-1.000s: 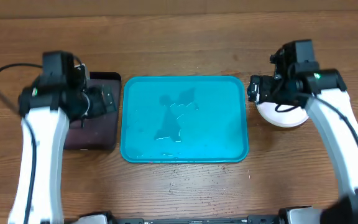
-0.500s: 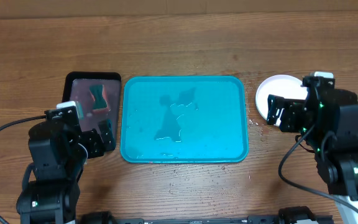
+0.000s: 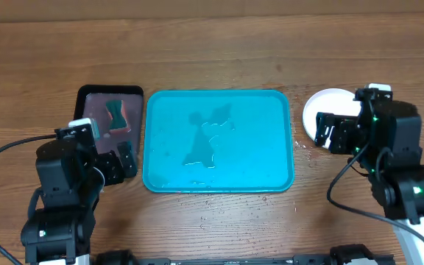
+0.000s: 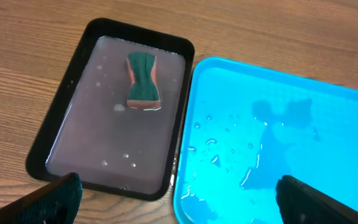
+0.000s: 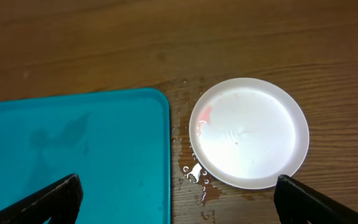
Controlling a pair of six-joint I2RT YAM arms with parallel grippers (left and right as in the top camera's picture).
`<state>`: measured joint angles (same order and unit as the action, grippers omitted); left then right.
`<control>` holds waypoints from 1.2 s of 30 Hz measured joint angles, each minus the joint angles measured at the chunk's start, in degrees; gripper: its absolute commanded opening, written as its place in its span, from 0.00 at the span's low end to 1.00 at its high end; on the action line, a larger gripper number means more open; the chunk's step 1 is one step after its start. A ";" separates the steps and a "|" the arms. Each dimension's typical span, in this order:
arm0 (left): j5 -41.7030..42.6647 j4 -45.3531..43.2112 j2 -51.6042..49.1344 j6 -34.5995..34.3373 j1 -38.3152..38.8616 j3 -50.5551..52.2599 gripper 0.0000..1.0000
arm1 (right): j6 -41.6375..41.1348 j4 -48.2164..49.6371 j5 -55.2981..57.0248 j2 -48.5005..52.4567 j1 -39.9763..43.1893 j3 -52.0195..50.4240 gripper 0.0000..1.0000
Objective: Clean dirty plates on tray and stack at the side
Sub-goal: 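Release the sponge on the black tray and open the right gripper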
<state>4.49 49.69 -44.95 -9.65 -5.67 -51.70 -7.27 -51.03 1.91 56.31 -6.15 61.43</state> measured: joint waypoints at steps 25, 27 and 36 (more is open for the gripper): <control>-0.02 -0.04 -9.70 0.00 0.00 0.11 1.00 | 0.00 52.70 0.46 -36.09 1.16 -39.34 1.00; -0.02 -0.02 -10.80 0.00 0.00 0.13 1.00 | 0.00 56.11 0.46 -40.52 1.64 -43.93 1.00; -0.02 -0.11 -16.26 0.00 0.00 0.13 1.00 | 0.02 59.60 0.50 -51.76 2.58 -56.06 1.00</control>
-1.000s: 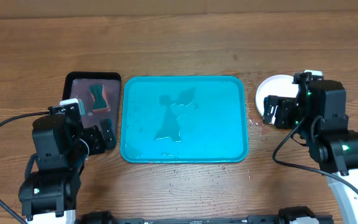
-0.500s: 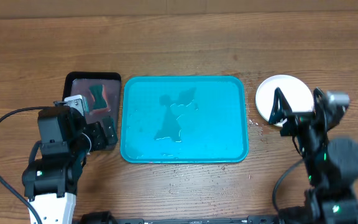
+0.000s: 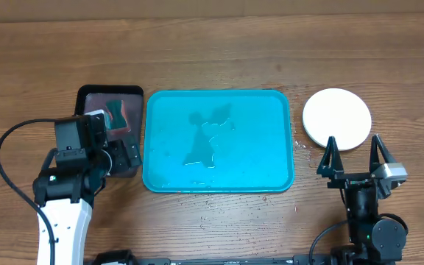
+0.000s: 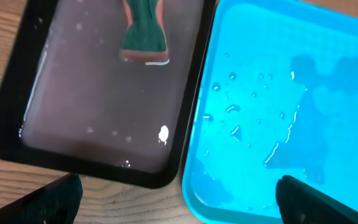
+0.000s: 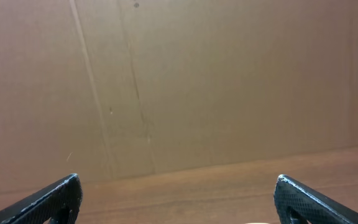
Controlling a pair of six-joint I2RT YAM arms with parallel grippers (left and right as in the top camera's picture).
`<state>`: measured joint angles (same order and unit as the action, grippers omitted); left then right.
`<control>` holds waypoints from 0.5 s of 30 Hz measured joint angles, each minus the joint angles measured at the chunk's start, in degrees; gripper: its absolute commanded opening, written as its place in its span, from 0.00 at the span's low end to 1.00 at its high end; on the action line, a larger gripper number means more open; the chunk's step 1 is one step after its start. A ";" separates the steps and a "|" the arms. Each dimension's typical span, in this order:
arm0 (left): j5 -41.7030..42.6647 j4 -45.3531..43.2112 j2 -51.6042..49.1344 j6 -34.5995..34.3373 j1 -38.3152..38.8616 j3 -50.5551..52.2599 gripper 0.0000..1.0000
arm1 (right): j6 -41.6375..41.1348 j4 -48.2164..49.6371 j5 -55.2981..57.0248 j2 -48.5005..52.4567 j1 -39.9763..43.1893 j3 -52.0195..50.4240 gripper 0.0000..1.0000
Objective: Clean dirty plates on tray and stack at the side
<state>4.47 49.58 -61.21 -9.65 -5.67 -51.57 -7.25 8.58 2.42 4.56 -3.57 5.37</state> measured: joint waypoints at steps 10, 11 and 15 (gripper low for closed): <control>0.00 0.07 -6.45 -0.02 0.00 0.02 1.00 | 0.02 -5.57 -1.03 -3.76 0.55 -4.31 1.00; 0.00 0.07 -6.99 0.00 0.00 0.02 1.00 | -0.02 -6.25 -1.18 -3.78 0.83 -4.31 1.00; 0.00 0.04 -9.20 0.00 0.00 0.02 1.00 | -0.02 -11.96 -2.82 -3.82 1.95 -4.31 1.00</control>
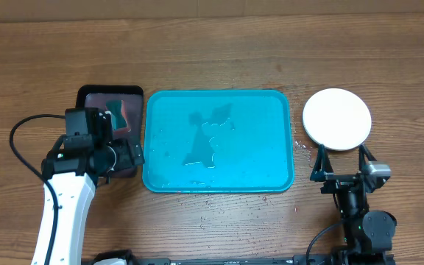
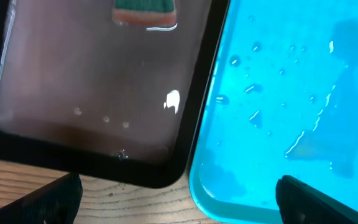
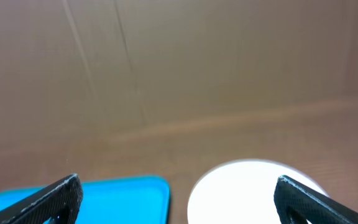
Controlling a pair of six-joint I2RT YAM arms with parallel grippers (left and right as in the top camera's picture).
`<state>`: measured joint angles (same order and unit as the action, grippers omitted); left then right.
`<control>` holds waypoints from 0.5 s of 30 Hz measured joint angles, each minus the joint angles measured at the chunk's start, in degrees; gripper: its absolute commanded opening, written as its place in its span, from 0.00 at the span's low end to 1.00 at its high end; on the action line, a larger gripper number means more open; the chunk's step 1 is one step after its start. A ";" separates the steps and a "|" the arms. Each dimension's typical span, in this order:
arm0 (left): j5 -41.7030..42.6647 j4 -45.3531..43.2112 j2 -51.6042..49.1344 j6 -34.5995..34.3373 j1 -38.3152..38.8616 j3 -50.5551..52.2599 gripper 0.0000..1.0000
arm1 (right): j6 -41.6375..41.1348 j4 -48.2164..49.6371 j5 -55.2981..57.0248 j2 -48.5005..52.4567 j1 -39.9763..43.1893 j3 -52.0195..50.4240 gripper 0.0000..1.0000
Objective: Clean dirty plates on tray and stack at the side
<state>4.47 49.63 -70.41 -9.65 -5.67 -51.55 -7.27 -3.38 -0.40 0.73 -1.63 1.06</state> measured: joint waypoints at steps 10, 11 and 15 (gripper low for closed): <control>0.00 0.00 -4.85 0.00 0.00 0.00 1.00 | -0.02 -1.40 -2.16 0.00 0.15 0.00 1.00; 0.00 0.00 -5.22 0.00 0.00 0.00 1.00 | 0.00 -1.40 -2.19 0.00 0.13 0.00 1.00; 0.00 0.00 -6.25 0.00 0.00 0.00 1.00 | 0.00 -1.42 -2.21 0.00 0.15 0.00 1.00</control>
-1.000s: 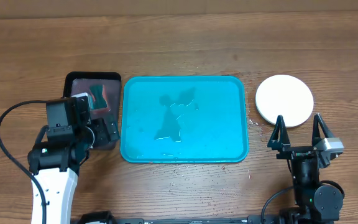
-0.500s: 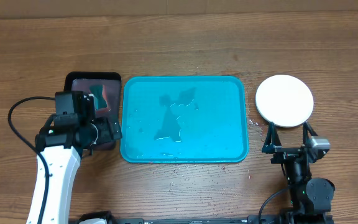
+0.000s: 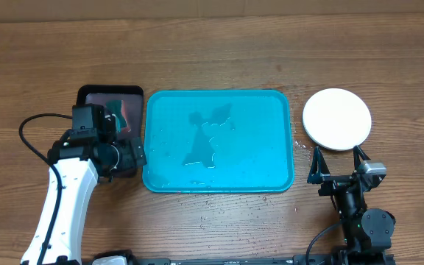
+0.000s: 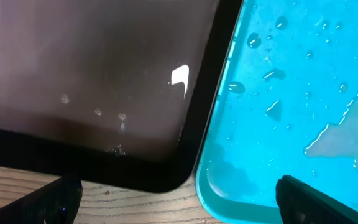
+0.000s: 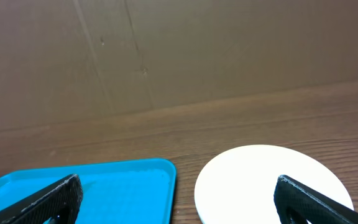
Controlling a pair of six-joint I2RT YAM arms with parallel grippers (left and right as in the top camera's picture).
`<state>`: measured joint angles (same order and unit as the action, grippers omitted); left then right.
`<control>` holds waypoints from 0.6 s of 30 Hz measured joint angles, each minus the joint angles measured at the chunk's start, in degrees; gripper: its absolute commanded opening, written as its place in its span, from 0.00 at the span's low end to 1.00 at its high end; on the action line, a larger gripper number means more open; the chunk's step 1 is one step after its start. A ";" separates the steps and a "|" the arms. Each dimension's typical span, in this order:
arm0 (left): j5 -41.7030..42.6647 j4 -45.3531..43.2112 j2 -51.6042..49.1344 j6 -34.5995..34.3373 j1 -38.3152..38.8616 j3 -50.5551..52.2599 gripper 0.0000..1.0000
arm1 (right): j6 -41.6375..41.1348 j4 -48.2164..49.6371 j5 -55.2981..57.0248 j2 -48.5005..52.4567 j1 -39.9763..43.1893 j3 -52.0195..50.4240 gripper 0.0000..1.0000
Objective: Clean dirty plates on tray and stack at the side
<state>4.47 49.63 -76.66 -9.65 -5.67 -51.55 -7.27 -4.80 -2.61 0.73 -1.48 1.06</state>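
Note:
The blue tray (image 3: 219, 141) lies wet and bare of plates in the middle of the table. A white plate (image 3: 337, 119) rests on the wood to its right, also in the right wrist view as the plate (image 5: 272, 183). My right gripper (image 3: 337, 171) sits low at the front right, open and empty, facing the plate. My left gripper (image 3: 120, 156) hangs open over the near right corner of the black water basin (image 3: 94, 99), close to the tray's left edge (image 4: 210, 186). A green and orange sponge (image 3: 116, 112) lies in the basin.
Water drops spot the wood between the tray and the plate (image 3: 298, 146). A brown cardboard wall (image 5: 179, 50) stands behind the table. Black cables loop from the left arm (image 3: 32, 129).
The left gripper has come lower over the basin's near right corner, so the sponge has left its wrist view. The right gripper has tipped a little, showing more of the plate and tray.
First the right gripper hovered open above the white plate beside the tray and the left gripper hung open near the basin. Then the right arm was down at the front right, facing the wall. Now it faces the plate, and the left gripper sits closer over the basin's corner.

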 measured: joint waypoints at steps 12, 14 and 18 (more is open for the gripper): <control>0.00 0.00 -1.09 0.00 0.00 0.00 1.00 | 0.00 0.02 0.00 0.00 0.00 0.00 1.00; 0.00 0.00 -1.09 0.00 0.00 0.00 1.00 | 0.00 0.00 0.00 0.00 0.00 0.00 1.00; 0.00 0.00 -1.09 0.00 0.00 0.00 1.00 | -0.02 0.00 0.00 0.00 0.00 0.00 1.00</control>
<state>4.47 49.63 -77.76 -9.65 -5.67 -51.55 -7.29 -4.80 -2.61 0.73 -1.48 1.06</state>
